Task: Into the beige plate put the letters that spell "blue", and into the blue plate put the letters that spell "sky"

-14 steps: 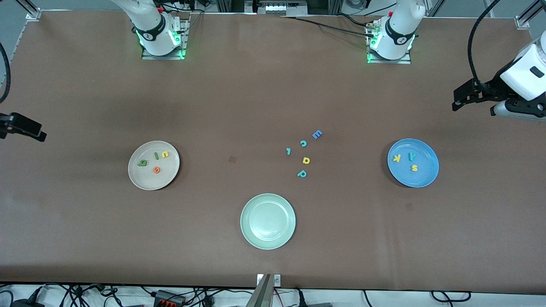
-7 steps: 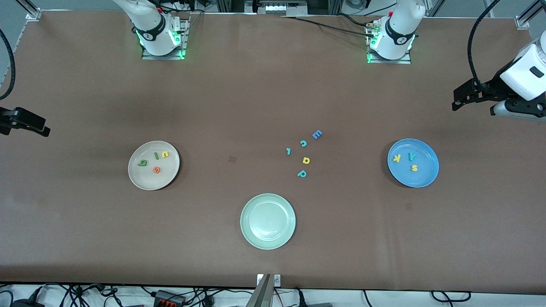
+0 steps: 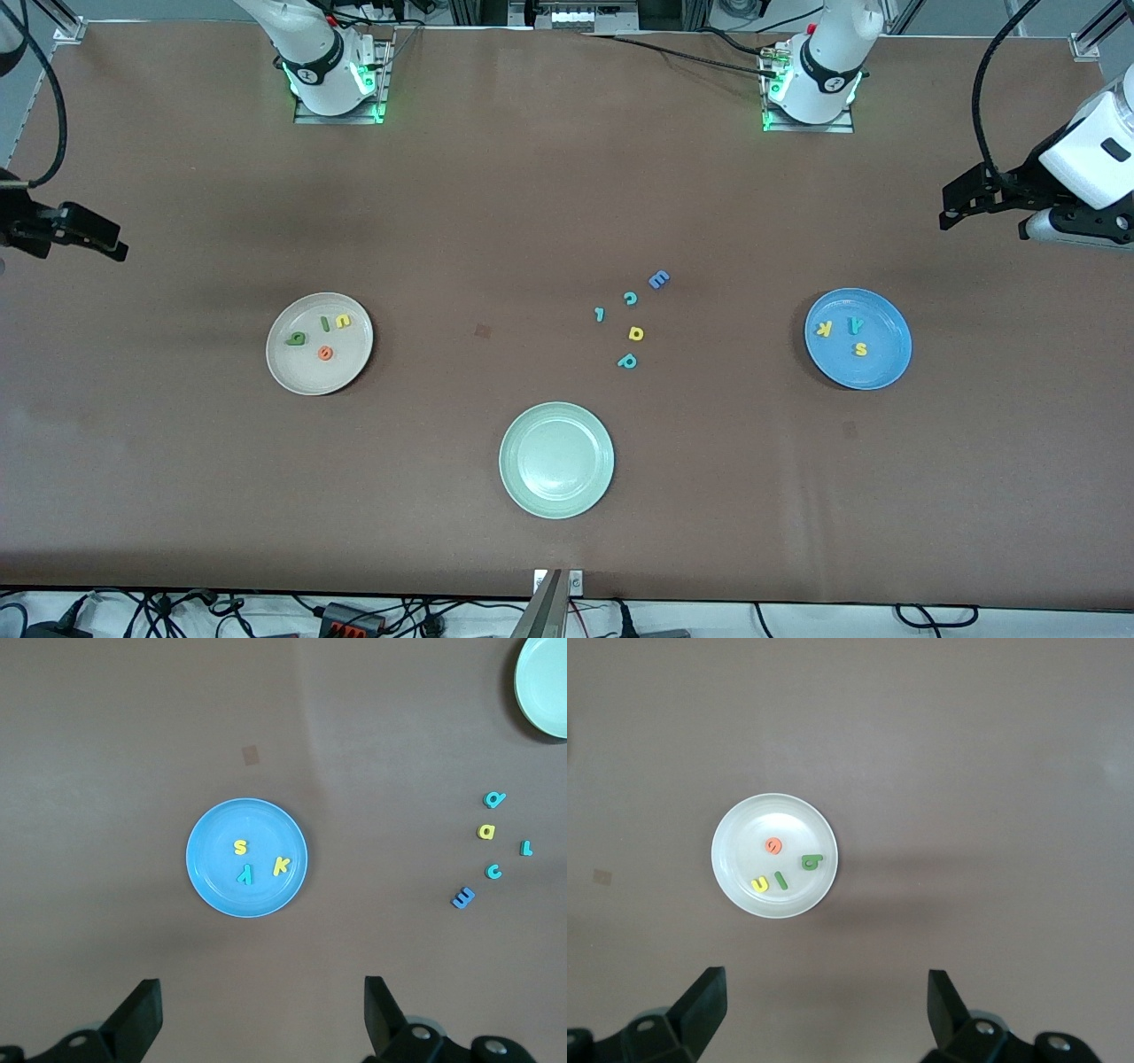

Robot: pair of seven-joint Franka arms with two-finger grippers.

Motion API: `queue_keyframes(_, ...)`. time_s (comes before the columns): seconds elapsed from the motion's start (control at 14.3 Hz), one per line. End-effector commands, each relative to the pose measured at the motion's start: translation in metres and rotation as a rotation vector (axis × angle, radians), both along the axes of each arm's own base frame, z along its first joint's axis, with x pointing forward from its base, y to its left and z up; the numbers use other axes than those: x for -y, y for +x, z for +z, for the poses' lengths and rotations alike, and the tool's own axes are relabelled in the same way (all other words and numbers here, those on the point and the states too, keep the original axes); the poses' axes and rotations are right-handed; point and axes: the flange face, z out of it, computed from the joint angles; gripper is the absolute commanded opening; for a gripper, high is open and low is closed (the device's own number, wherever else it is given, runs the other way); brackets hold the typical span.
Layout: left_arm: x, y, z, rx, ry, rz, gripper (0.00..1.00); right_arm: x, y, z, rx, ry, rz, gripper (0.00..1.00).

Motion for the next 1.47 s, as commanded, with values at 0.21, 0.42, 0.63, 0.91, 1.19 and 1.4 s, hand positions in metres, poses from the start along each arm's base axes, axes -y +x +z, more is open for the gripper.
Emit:
queue_keyframes(0.21,-0.002,0.003,0.006,-0.004,0.007,0.007,1.00,-0.002,-0.024,0.005,-0.007,-0.013,0.005,1.00)
queue_keyframes(0.42,-0.002,0.003,0.006,-0.004,0.007,0.008,1.00,-0.001,-0.026,0.006,-0.017,-0.013,0.003,1.00)
queue_keyframes(0.63,0.000,0.002,0.006,-0.004,0.007,0.005,1.00,0.000,-0.028,0.009,-0.012,-0.015,0.005,1.00)
queue_keyframes(0.91,-0.001,0.002,0.006,-0.004,0.007,0.007,1.00,0.000,-0.029,0.011,-0.012,-0.015,0.002,1.00)
queue_keyframes(1.19,-0.001,0.002,0.006,-0.012,0.007,0.005,1.00,0.005,-0.030,0.010,-0.018,-0.014,-0.006,1.00)
queue_keyframes(1.4,0.000,0.001,0.005,-0.014,0.008,0.005,1.00,0.005,-0.030,0.010,-0.020,-0.014,-0.008,1.00)
